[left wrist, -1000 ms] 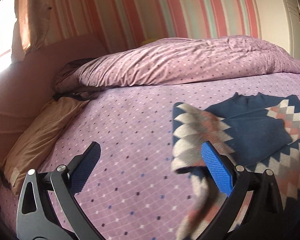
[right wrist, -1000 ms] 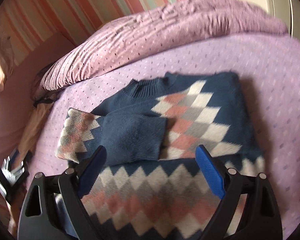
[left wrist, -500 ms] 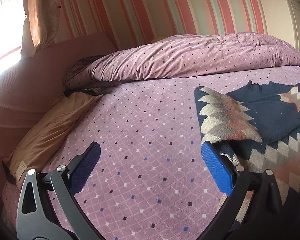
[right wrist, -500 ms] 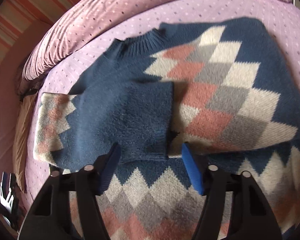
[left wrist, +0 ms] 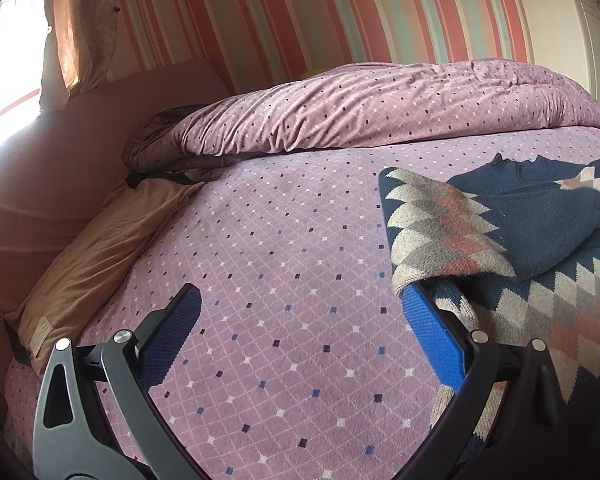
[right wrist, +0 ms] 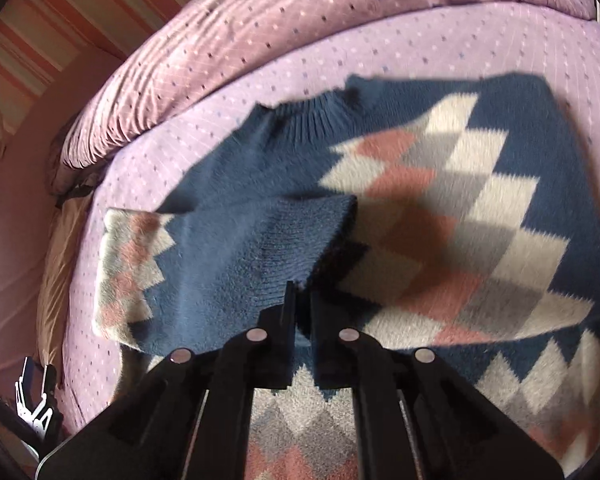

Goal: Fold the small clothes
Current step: 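Fold the hem up toward the collar with the right gripper and release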

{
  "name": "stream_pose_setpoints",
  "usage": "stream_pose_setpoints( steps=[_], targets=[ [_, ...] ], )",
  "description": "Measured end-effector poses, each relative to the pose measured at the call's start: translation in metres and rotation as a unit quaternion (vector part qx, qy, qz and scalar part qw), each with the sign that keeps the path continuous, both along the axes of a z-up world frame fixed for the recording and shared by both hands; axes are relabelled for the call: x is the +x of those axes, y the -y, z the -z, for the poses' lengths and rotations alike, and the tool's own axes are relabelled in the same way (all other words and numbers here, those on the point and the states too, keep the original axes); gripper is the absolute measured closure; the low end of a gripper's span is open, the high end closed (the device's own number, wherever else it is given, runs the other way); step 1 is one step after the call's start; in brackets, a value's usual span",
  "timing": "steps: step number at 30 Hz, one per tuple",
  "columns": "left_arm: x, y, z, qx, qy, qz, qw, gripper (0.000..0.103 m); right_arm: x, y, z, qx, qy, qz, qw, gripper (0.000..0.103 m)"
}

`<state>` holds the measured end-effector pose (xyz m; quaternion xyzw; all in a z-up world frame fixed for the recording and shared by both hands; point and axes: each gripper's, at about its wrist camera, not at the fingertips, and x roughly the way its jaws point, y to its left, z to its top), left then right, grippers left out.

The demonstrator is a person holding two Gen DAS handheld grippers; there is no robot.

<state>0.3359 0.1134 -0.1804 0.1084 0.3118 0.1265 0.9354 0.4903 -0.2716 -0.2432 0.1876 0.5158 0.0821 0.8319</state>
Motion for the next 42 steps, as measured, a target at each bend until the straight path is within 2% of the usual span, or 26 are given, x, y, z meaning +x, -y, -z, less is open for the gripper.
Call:
stream_pose_setpoints(
  steps=[5, 10, 12, 16, 19, 22, 24, 25, 27, 30, 33, 35, 37, 40, 41, 42],
  targets=[
    [-0.001, 0.003, -0.001, 0.009, -0.002, 0.003, 1.0, 0.003, 0.003, 0.02, -0.036, -0.041, 0.041, 0.008, 0.998, 0.098],
    [0.002, 0.009, -0.005, 0.013, 0.0, 0.007, 0.9999, 0.003, 0.01, 0.078, -0.071, -0.095, 0.071, 0.052, 0.992, 0.098],
    [0.003, 0.013, -0.006, 0.014, -0.001, 0.011, 0.9998, 0.003, 0.011, 0.099, -0.076, -0.105, 0.07, 0.065, 0.99, 0.098],
    [0.007, 0.02, -0.005, 0.011, -0.006, 0.015, 0.9998, 0.003, 0.011, 0.11, -0.062, -0.144, 0.051, 0.054, 0.987, 0.098],
    [0.01, 0.024, -0.002, 0.0, -0.016, 0.014, 0.9998, 0.003, 0.012, 0.104, -0.031, -0.171, 0.015, 0.043, 0.984, 0.097],
    [0.011, 0.026, -0.001, -0.009, -0.023, 0.012, 0.9996, 0.003, 0.009, 0.095, -0.007, -0.193, -0.009, 0.032, 0.981, 0.085],
    [0.01, 0.027, -0.003, -0.009, -0.022, 0.011, 0.9997, 0.003, 0.003, 0.092, -0.009, -0.189, 0.005, 0.029, 0.982, 0.058],
    [0.01, 0.027, -0.004, -0.012, -0.022, 0.01, 0.9996, 0.003, 0.001, 0.089, -0.014, -0.201, 0.016, 0.027, 0.979, 0.052],
    [0.012, 0.026, -0.005, -0.023, -0.025, 0.009, 0.9994, 0.003, -0.004, 0.079, -0.024, -0.24, 0.045, 0.023, 0.969, 0.023],
    [0.015, 0.026, -0.007, -0.035, -0.027, 0.008, 0.999, 0.003, -0.011, 0.054, -0.039, -0.299, 0.1, -0.007, 0.949, 0.021],
    [0.019, 0.029, -0.008, -0.048, -0.029, 0.008, 0.9984, 0.003, -0.016, 0.027, -0.047, -0.306, 0.142, -0.048, 0.94, 0.021],
    [0.021, 0.032, -0.008, -0.055, -0.032, 0.008, 0.998, 0.003, -0.014, 0.015, -0.043, -0.31, 0.146, -0.064, 0.937, 0.021],
    [0.022, 0.035, -0.008, -0.065, -0.036, 0.008, 0.9972, 0.003, -0.008, 0.006, -0.027, -0.313, 0.119, -0.079, 0.939, 0.021],
    [0.021, 0.041, -0.009, -0.07, -0.038, 0.01, 0.9968, 0.003, 0.004, 0.018, 0.009, -0.323, 0.046, -0.069, 0.943, 0.021],
    [0.02, 0.042, -0.008, -0.07, -0.039, 0.01, 0.9967, 0.003, 0.005, 0.028, 0.018, -0.308, 0.027, -0.058, 0.949, 0.019],
    [0.017, 0.042, -0.007, -0.07, -0.041, 0.009, 0.9967, 0.003, 0.004, 0.045, 0.02, -0.27, 0.022, -0.037, 0.962, 0.019]
  ],
)
